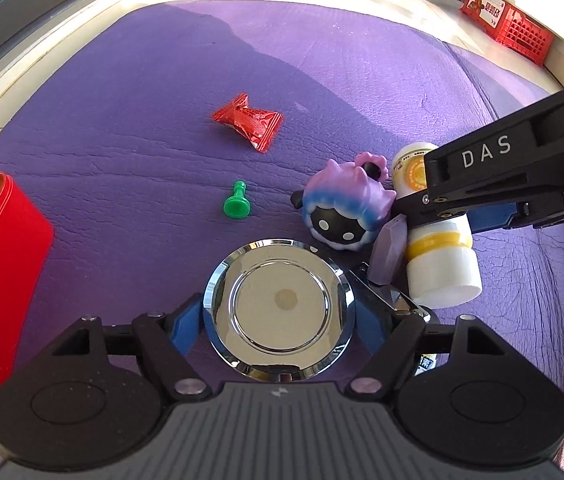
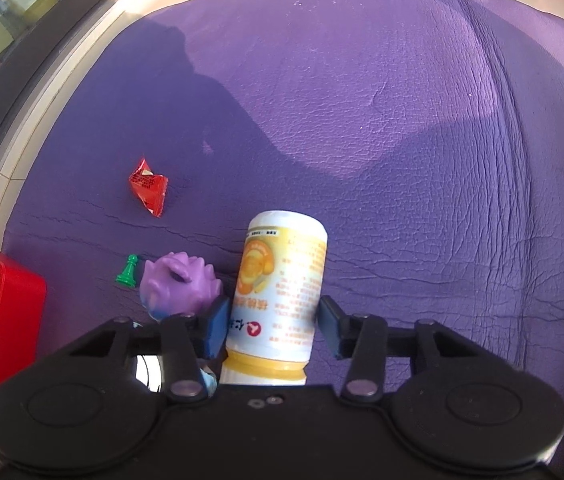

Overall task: Organize rigid objects
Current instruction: 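Grasp the silver compact mirror with the left gripper while the right gripper grasps the white-and-yellow bottle, then carry compact and bottle into the red tin and open both grippers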

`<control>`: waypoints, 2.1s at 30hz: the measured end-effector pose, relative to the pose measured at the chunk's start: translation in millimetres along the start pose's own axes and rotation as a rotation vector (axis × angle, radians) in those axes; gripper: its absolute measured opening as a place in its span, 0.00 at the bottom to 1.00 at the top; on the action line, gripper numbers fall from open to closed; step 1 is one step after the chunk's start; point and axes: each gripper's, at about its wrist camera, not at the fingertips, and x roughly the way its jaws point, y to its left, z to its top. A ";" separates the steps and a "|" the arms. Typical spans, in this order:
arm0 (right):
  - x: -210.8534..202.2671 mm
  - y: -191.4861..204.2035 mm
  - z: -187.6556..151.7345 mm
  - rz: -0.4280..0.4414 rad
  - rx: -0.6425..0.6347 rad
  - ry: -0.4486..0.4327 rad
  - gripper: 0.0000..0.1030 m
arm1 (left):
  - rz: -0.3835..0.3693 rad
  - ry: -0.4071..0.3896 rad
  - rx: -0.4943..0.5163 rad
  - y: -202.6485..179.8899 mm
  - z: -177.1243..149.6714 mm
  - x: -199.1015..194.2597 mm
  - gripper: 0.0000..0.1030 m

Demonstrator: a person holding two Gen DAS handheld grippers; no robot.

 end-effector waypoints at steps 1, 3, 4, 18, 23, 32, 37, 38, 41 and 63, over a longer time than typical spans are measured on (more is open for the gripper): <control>-1.0 0.3 -0.6 -0.004 -0.003 -0.003 0.45 | 0.005 0.002 -0.003 1.3 0.9 -0.2 0.75; -3.9 -1.9 -2.1 -0.007 0.004 -0.010 0.44 | 0.015 0.005 -0.008 5.2 1.1 -2.6 0.75; -6.6 -2.7 -3.4 -0.010 0.001 -0.018 0.44 | 0.015 0.005 -0.013 7.1 0.8 -4.5 0.75; -75.2 20.9 -32.0 0.061 -0.082 -0.045 0.44 | 0.031 -0.035 -0.036 26.4 5.5 -81.5 0.75; -100.8 44.2 -40.3 0.104 -0.134 -0.037 0.44 | 0.052 -0.051 -0.022 37.8 9.9 -122.7 0.75; -135.4 102.3 -45.7 0.173 -0.252 -0.042 0.44 | 0.107 -0.102 -0.009 80.9 17.6 -187.4 0.75; -143.2 141.1 -47.3 0.205 -0.330 -0.045 0.44 | 0.137 -0.129 -0.033 111.4 14.5 -209.6 0.75; -143.5 148.2 -47.2 0.210 -0.344 -0.046 0.44 | 0.143 -0.135 -0.044 119.0 13.9 -213.3 0.75; -141.3 172.6 -47.6 0.224 -0.387 -0.044 0.44 | 0.155 -0.148 -0.072 137.0 12.2 -218.2 0.75; -23.4 305.3 -13.5 0.217 -0.560 0.037 0.44 | 0.254 -0.106 -0.278 263.7 -2.4 -148.6 0.75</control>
